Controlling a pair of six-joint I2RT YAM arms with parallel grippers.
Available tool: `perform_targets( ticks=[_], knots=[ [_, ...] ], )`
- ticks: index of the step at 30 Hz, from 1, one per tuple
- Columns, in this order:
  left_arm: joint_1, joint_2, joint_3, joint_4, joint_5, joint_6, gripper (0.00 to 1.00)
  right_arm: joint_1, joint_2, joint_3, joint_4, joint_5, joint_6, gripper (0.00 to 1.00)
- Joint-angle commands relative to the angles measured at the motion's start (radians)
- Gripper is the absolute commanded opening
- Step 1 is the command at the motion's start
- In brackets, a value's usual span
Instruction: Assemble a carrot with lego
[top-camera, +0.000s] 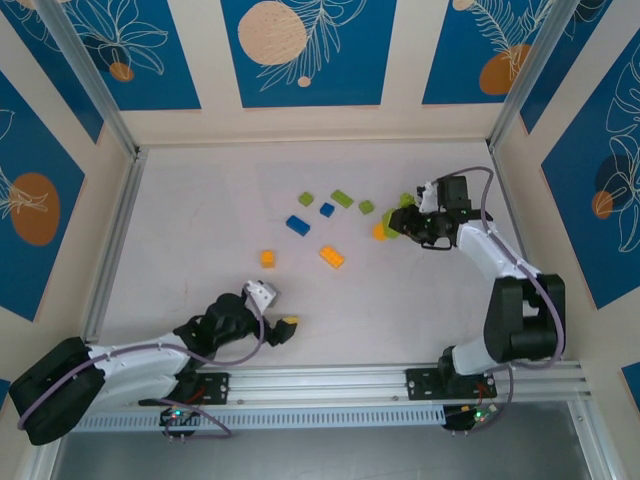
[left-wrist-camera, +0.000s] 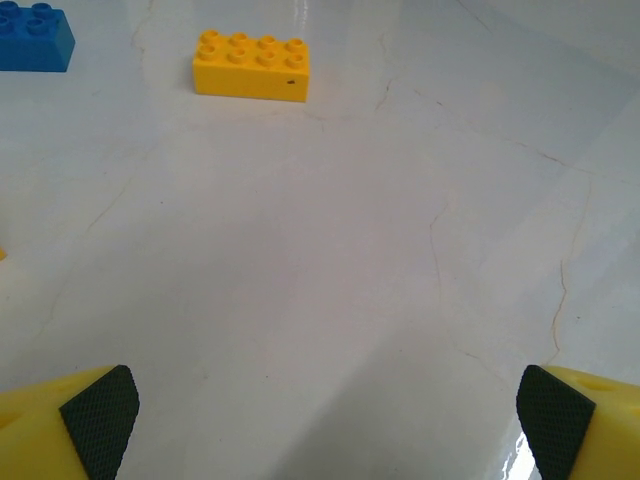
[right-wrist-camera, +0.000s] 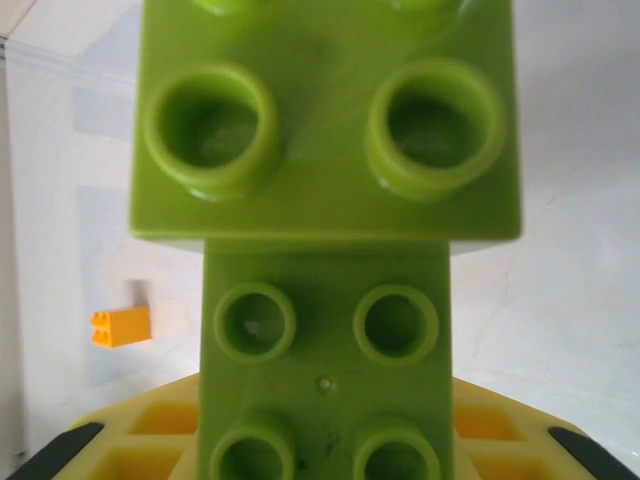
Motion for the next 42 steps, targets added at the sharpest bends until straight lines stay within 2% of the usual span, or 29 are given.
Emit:
perform_targets(
  ticks=[1,8,14,29,42],
  knots=[
    [-0.006,0.017,0.03,0.04,-0.001,0.008,1.0,-0.061,0.069,0.021,0.073,-0.25,0.082,0.33],
    [-0.006,0.039,0.037,0.046,-0.002,0.01,1.0,-0.188,0.242,0.127,0.049,-0.354,0.066,0.33],
    [-0.006,0.065,0.044,0.054,-0.003,0.017,1.0,-0.249,0.367,0.243,-0.017,-0.405,0.04,0.34],
    [-0.006,0.082,0.052,0.057,-0.001,0.019,1.0,-0.279,0.551,0.349,-0.057,-0.41,0.031,0.35],
    [-0.006,0.099,0.056,0.062,0.0,0.021,1.0,-0.29,0.578,0.389,-0.102,-0.358,0.015,0.48]
  ],
)
